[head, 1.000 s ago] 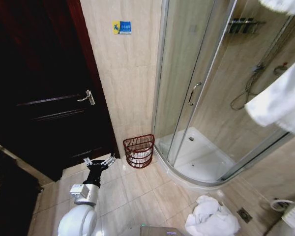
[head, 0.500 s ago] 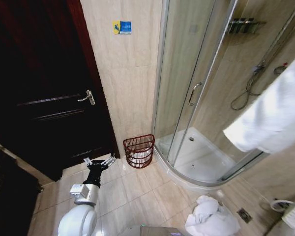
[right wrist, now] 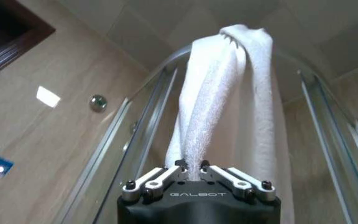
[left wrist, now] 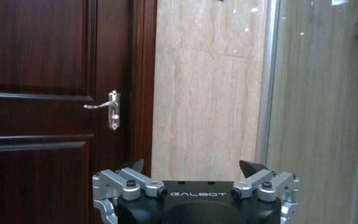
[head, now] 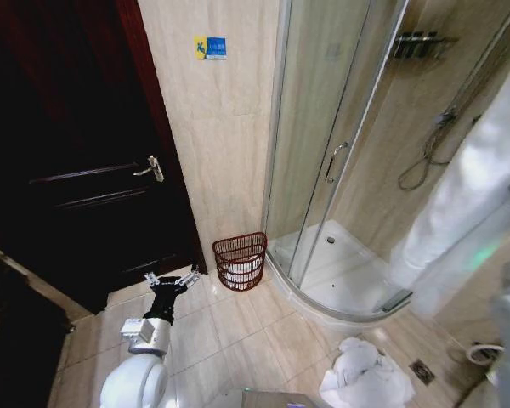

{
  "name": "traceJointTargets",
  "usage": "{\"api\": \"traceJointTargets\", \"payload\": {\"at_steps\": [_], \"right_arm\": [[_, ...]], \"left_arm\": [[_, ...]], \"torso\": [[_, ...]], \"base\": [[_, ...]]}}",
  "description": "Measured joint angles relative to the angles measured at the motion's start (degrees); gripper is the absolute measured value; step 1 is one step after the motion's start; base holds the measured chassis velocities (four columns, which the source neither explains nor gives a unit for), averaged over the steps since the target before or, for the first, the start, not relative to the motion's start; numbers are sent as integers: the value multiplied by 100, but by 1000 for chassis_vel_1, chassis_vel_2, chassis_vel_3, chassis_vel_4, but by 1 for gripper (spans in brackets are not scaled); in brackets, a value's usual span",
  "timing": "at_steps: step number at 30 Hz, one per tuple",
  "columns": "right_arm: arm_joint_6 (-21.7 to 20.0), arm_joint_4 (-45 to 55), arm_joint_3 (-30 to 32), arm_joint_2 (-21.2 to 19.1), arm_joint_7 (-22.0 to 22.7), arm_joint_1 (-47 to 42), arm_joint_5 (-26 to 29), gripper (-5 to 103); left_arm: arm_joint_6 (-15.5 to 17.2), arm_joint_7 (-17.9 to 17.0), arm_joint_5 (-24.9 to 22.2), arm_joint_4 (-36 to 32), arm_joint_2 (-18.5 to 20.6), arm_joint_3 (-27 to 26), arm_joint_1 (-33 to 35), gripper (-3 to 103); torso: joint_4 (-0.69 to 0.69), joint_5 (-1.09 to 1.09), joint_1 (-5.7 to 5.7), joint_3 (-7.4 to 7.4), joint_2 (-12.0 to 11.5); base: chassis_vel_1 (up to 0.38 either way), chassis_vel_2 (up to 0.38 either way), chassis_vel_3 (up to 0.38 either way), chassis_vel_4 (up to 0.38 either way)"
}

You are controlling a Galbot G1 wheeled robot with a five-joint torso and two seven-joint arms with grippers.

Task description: Discard the used towel into the hamper.

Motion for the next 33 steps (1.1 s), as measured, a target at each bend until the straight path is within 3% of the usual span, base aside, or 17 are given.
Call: {"api": "traceJointTargets", "payload": {"at_steps": [4, 9, 11, 23, 28, 33], "right_arm": [[232, -42, -293, 298, -29, -162, -477, 4], [233, 128, -496, 544, -15, -371, -546, 4], [213, 239, -640, 870, -12, -584, -633, 4], [336, 248, -669, 1317, -137, -901, -750, 4], [495, 322, -649, 1333, -146, -946, -807, 4], [498, 669, -564, 1050, 33, -787, -857, 4]], "left_arm": [[0, 0, 0, 0, -1, 0, 0, 100], [0, 0, 0, 0, 0, 0, 0, 100], [0, 0, 0, 0, 0, 1, 0, 100], [0, 0, 0, 0, 0, 0, 0, 100], [0, 0, 0, 0, 0, 0, 0, 100], [0, 0, 0, 0, 0, 0, 0, 100]], "torso": [[1, 2, 1, 1, 0], [0, 0, 1, 1, 0], [-1, 1, 0, 0, 0], [0, 2, 1, 1, 0], [0, 4, 1, 1, 0], [1, 1, 1, 1, 0]], "base": [[0, 0, 0, 0], [0, 0, 0, 0], [0, 0, 0, 0], [0, 0, 0, 0], [0, 0, 0, 0], [0, 0, 0, 0]]}}
